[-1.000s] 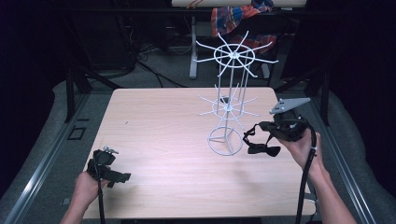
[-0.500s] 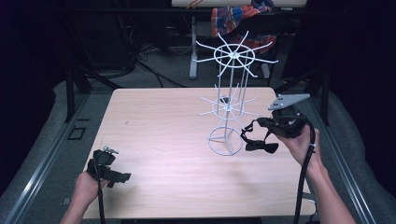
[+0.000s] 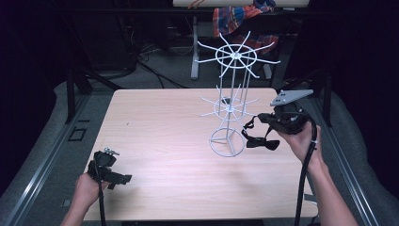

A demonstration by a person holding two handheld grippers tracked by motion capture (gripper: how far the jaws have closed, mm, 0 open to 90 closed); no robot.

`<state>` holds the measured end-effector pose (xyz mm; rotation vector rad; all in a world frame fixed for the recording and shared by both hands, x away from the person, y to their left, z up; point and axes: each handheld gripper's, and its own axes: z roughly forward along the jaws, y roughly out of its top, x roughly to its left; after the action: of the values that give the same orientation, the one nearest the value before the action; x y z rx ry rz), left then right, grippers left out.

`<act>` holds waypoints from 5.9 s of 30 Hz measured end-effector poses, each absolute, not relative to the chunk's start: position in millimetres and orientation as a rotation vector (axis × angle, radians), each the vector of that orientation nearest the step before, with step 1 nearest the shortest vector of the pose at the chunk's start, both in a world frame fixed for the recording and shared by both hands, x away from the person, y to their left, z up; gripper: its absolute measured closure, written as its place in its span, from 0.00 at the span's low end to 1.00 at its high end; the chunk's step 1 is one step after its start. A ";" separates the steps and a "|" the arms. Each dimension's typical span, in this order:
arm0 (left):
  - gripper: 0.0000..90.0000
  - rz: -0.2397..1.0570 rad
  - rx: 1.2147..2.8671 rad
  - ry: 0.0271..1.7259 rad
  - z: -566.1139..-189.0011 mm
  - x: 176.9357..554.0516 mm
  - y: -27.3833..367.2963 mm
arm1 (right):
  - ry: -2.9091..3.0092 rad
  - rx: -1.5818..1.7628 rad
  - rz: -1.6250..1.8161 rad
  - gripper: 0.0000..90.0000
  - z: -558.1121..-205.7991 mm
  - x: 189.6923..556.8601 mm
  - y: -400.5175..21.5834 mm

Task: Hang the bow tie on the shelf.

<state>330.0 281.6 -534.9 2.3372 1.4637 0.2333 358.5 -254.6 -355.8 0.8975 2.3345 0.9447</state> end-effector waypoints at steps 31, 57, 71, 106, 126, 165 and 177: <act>0.00 0.229 2.340 1.462 -535.3 330.0 281.7 | 2.302 0.907 0.952 1.00 -362.1 375.8 -270.9; 0.00 0.223 2.347 1.459 -536.1 330.9 281.5 | 2.323 0.956 1.057 1.00 -382.2 401.5 -285.4; 0.00 0.224 2.348 1.463 -537.3 333.7 279.2 | 2.329 0.970 1.086 1.00 -389.3 404.1 -289.8; 0.00 0.231 2.357 1.448 -535.8 330.8 277.8 | 2.384 1.097 1.063 0.78 -410.0 406.2 -301.5; 0.00 0.237 2.351 1.442 -535.0 330.6 277.4 | 2.387 1.248 0.983 0.38 -394.8 363.9 -310.4; 0.00 0.226 2.351 1.429 -535.4 329.1 275.9 | 2.632 1.255 0.735 0.01 -492.0 315.5 -281.8; 0.00 0.226 2.345 1.407 -533.2 327.3 276.0 | 2.712 1.251 0.550 0.00 -516.1 317.7 -277.3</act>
<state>327.3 276.0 -533.2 2.3449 1.4067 0.2262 317.7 -277.3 -516.1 1.2514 2.7117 0.5497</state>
